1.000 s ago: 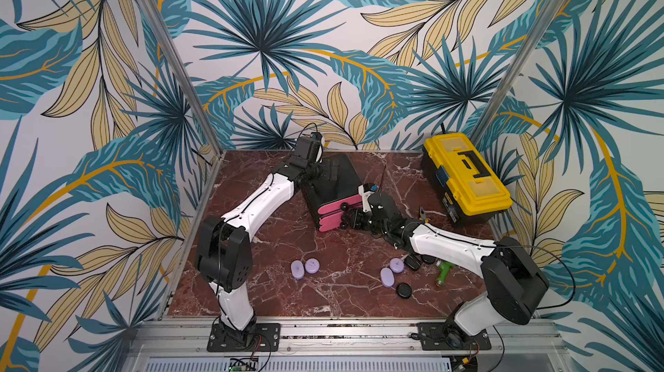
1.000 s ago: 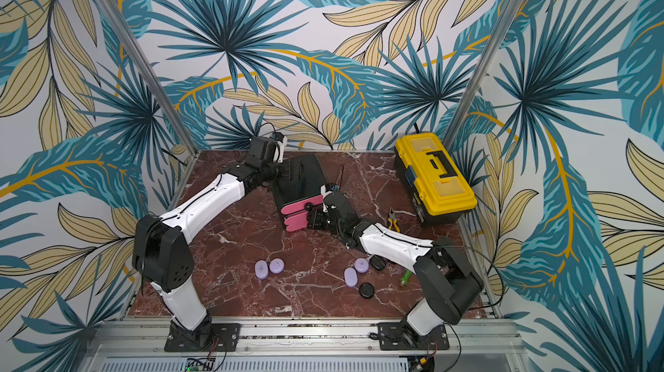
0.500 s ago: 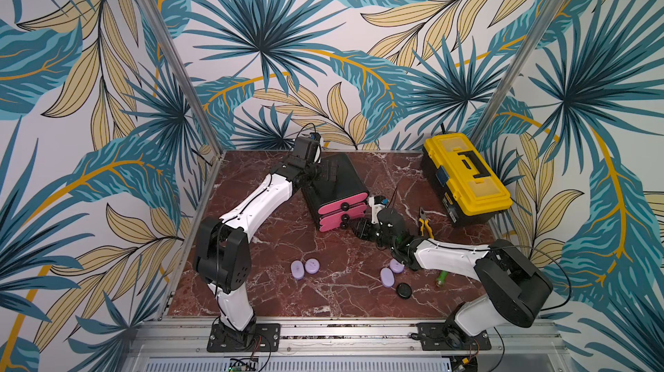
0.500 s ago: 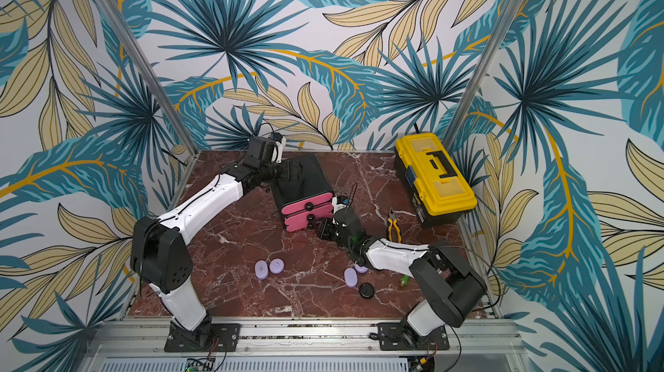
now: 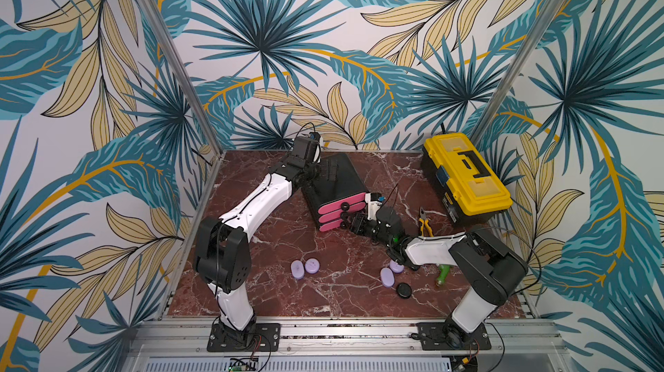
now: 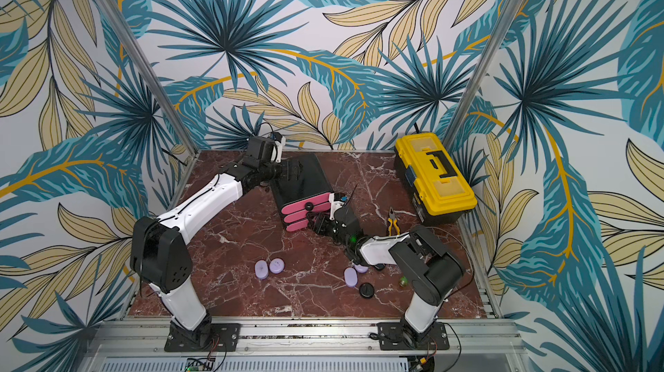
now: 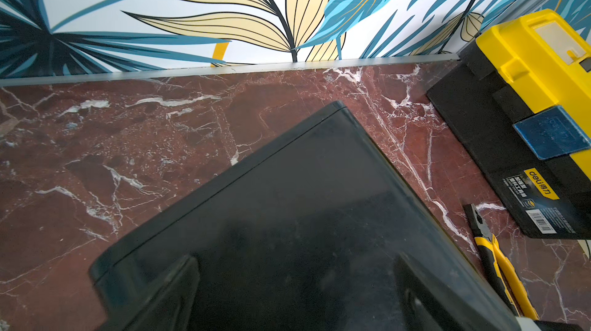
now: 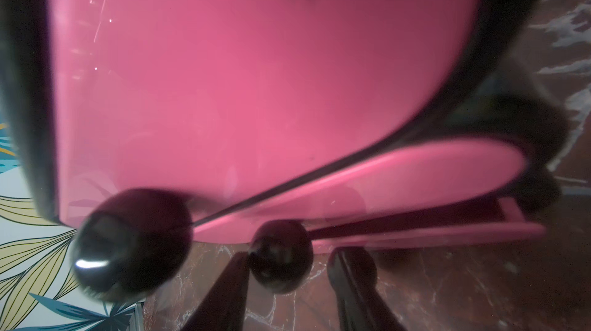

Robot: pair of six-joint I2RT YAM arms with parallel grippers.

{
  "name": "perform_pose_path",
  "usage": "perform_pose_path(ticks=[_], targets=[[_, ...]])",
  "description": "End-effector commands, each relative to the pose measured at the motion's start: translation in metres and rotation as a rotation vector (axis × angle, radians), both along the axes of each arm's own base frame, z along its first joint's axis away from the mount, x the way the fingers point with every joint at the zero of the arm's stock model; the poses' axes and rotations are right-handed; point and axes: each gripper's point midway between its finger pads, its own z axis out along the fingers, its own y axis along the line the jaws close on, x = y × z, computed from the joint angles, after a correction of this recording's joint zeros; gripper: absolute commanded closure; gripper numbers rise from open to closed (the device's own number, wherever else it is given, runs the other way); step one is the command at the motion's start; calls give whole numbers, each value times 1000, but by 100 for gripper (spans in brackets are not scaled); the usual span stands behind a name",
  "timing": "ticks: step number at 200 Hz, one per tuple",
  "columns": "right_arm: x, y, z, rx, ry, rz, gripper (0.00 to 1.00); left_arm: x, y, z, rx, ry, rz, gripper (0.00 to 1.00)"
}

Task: Put the bluetooth earphones in the drawer according to color
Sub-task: Open the drawer in the storage box.

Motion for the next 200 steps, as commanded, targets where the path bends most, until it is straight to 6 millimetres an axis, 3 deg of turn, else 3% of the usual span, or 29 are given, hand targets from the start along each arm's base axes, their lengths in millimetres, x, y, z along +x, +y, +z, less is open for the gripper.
perform_pose_path(ticks=[1,66,129,200], targets=[[6,3,6,36,-27,2,54,-28,15,-62,57,221,16,0],[12,6,8,66,-33,-4,62,-28,14,-65,55,228,13,0],[10,4,2,69,-11,-10,79,-29,14,-65,55,231,15,0],[-25,-21,-10,25,34,-16,83,-27,19,-64,59,228,31,0]])
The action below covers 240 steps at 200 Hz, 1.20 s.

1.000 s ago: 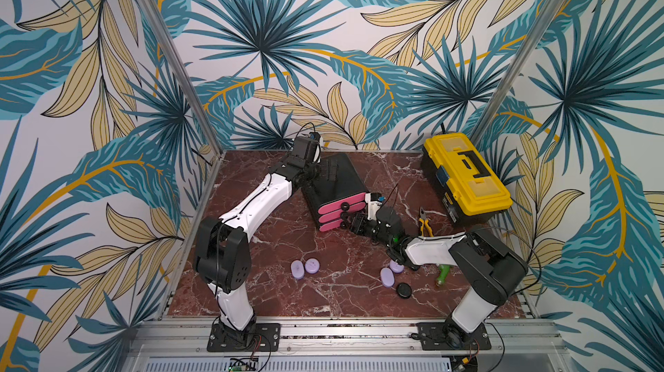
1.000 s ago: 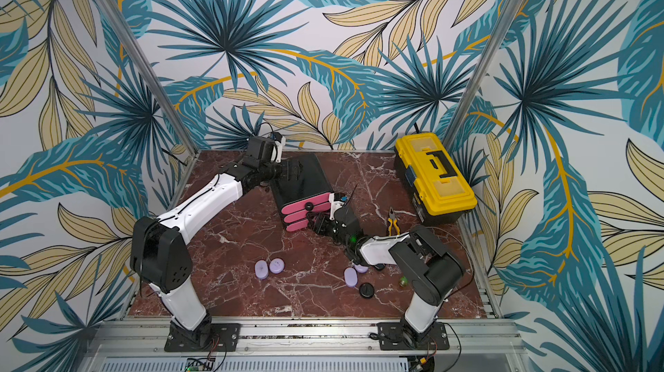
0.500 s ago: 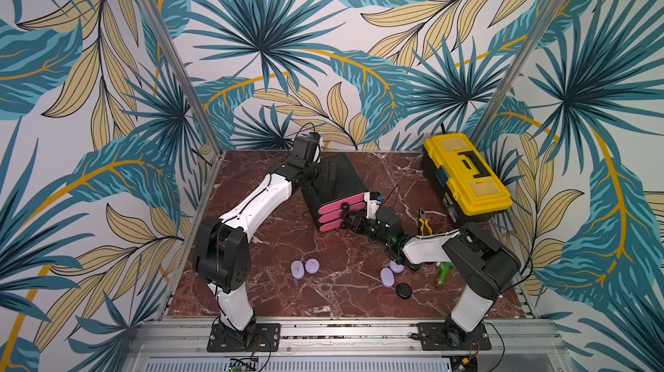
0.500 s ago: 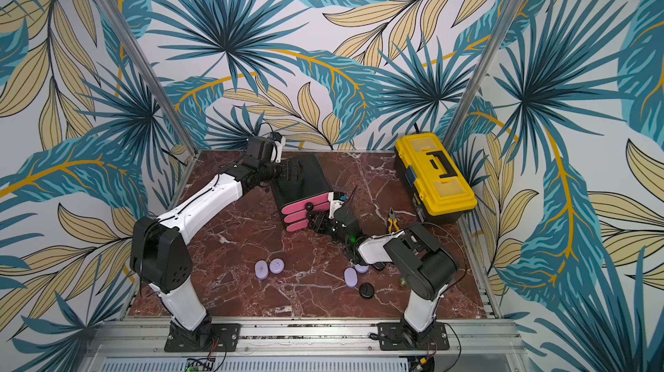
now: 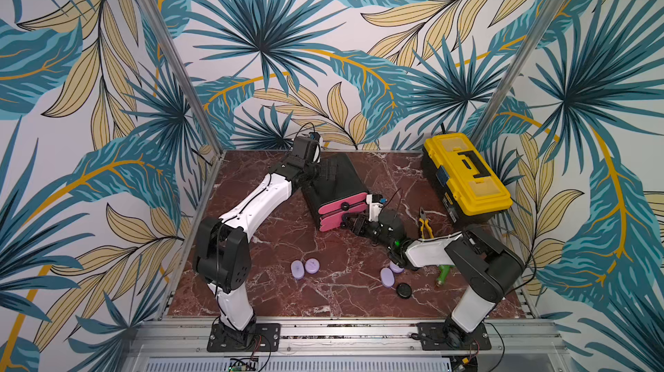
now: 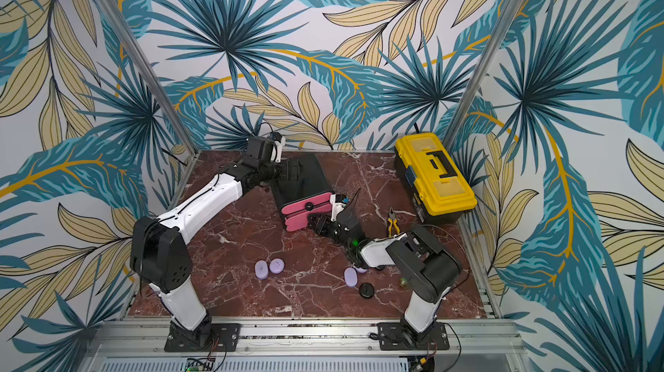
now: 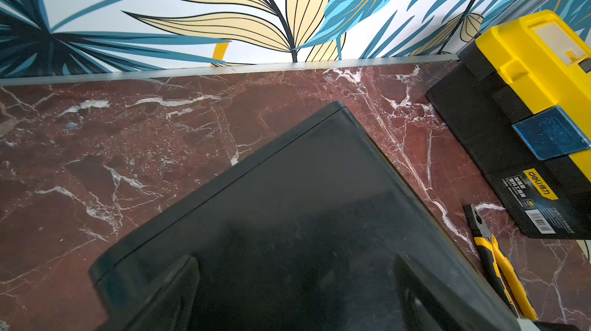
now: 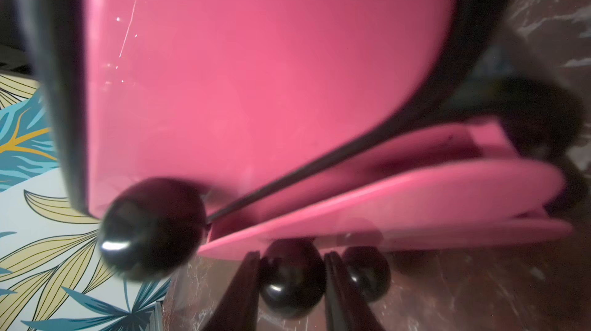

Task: Put the bluetooth earphones in the drawer according to color
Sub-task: Open the drawer in the storage box.

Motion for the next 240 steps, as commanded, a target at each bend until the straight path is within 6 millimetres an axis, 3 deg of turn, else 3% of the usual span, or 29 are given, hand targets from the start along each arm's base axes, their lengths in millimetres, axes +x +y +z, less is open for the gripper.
perform_pose_path(ticks=[1,41,102,203,218,240], targets=[[-15,-17,-13,-38,43,-24,84,-28,18,-65,62,228,29,0],[-44,-34,-20,-78,82,-18,83,-27,23,-67,61,234,43,0],[-74,-54,-11,-144,111,-9,83,-26,30,-70,60,239,60,0],[-92,-69,-21,-186,172,-15,83,-30,32,-62,38,233,66,0],[-93,-70,-22,-190,176,-14,79,-34,31,-53,15,219,65,0],[-93,-69,-21,-202,182,-6,64,-40,31,-38,-23,197,66,0]])
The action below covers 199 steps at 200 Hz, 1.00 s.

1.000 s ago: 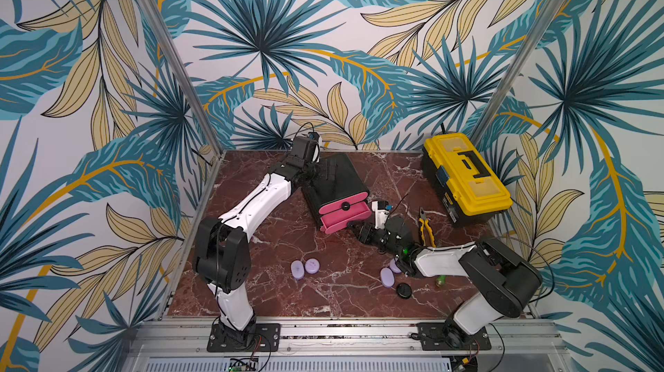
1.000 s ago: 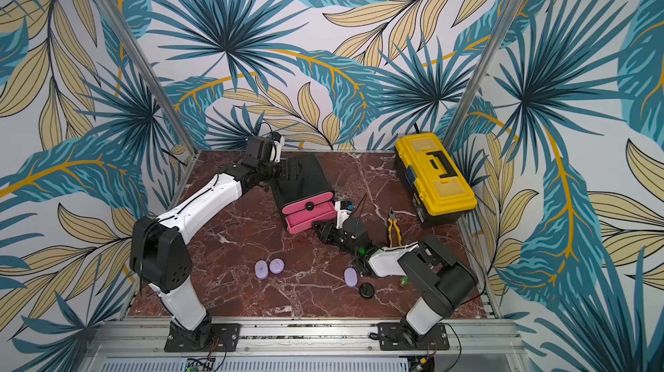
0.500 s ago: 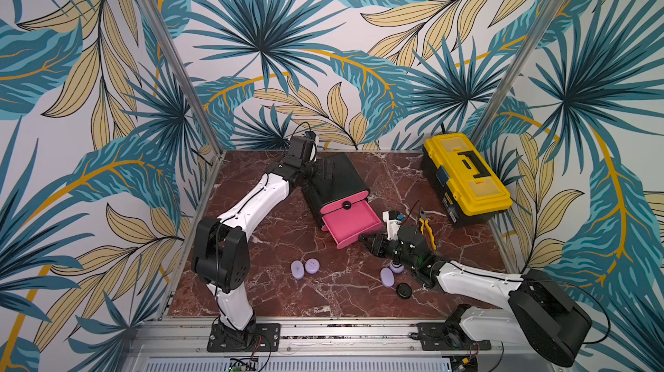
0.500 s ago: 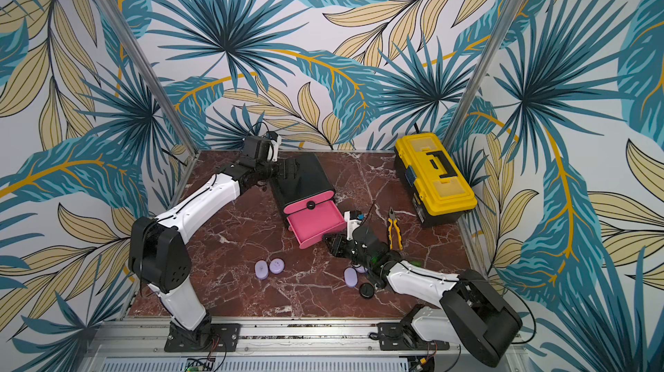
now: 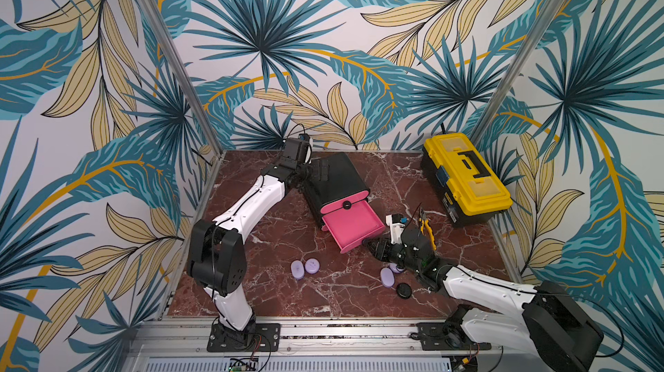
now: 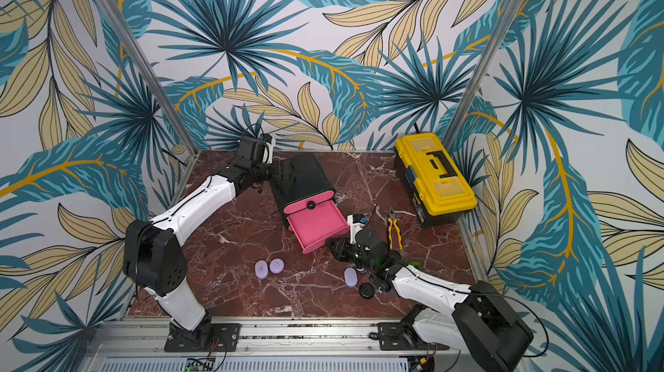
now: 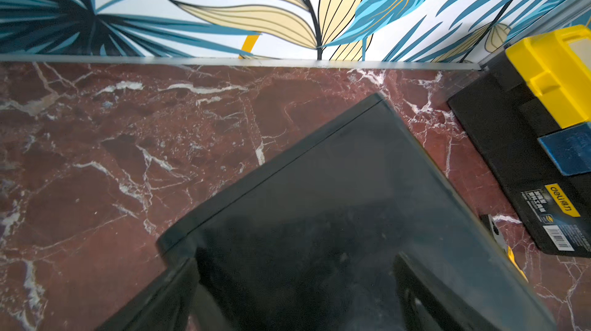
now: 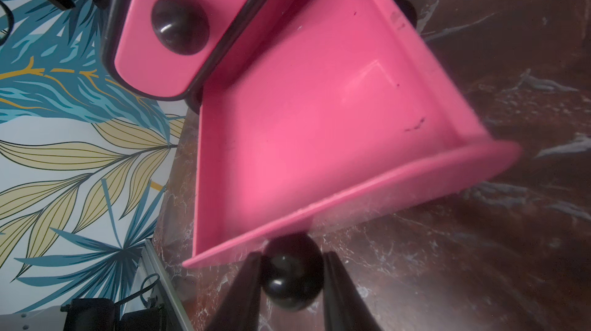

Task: Put the bluetooth earphones in the drawer according to color
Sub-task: Open the drawer in the storage box, then pick up the Bluetooth earphone from the center of the board.

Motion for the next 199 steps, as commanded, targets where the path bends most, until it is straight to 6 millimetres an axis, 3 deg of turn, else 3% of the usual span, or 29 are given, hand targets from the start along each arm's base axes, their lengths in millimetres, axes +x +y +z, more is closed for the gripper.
perform_pose_path(ticks=[1,38,82,121,179,199], targets=[[-5,-12,-18,-70,48,-28,64,-33,2,-29,-19,156,-6,0],[-6,-13,-7,-87,47,-20,50,-54,7,-3,-71,116,5,0],[-14,-23,9,-123,44,-23,40,-92,23,13,-102,78,26,0],[-27,-40,24,-186,54,-30,30,-132,40,7,-104,92,45,0],[-54,-82,32,-330,78,-80,1,-189,64,-2,-86,139,71,0],[-59,-95,33,-361,85,-117,1,-206,71,-9,-84,156,84,0]])
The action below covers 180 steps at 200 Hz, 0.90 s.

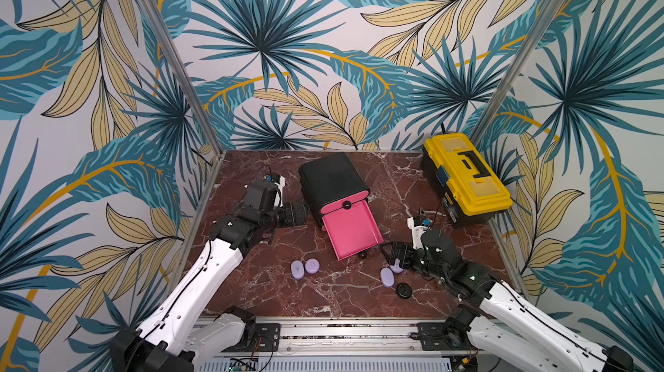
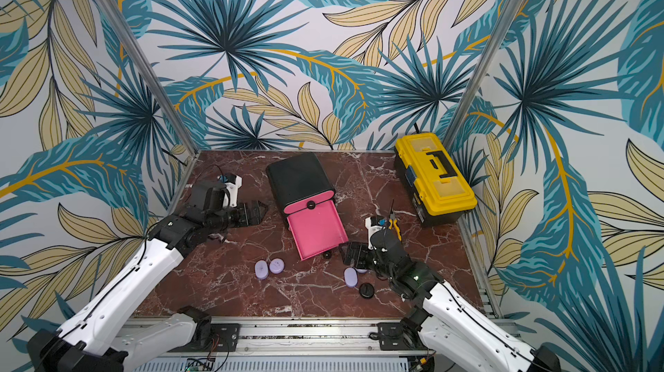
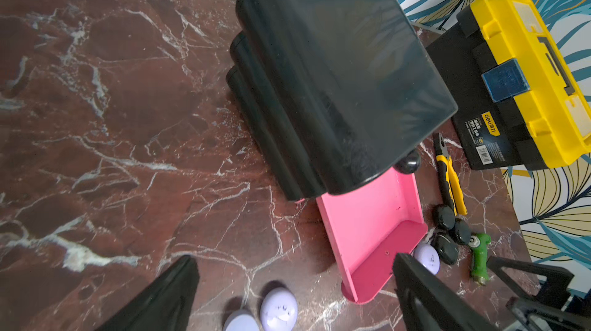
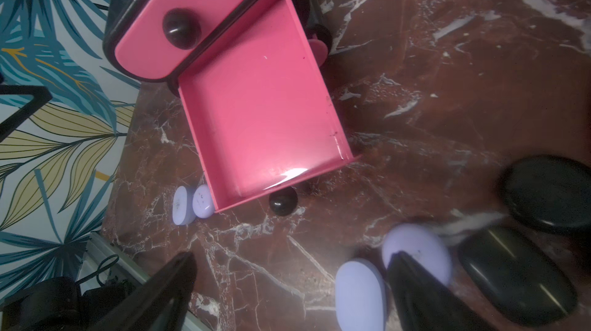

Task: Put the bluetooth earphones in the drawer according to color
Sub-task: Pick up the Bluetooth earphone from the center of the board.

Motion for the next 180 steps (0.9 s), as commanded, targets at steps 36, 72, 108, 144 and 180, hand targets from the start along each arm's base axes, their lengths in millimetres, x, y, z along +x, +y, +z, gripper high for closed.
perform_pose_path(ticks=[36,72,108,144,180], targets=[[-19,-46,-21,-164,86,-128,0,-46,14,-38,1,132,29,0],[-18,-65,-32,-238,135,-232,1,-59,9,-60,-23,183,25,0],[-16,-76,-38,-312,190,-301,1,-64,2,-78,-2,214,13,0],[-17,-73,-41,-355,240,-280,2,-62,-5,-92,13,226,10,0],[-20,-66,-45,-361,271,-229,20,-61,-7,-103,14,241,18,0]])
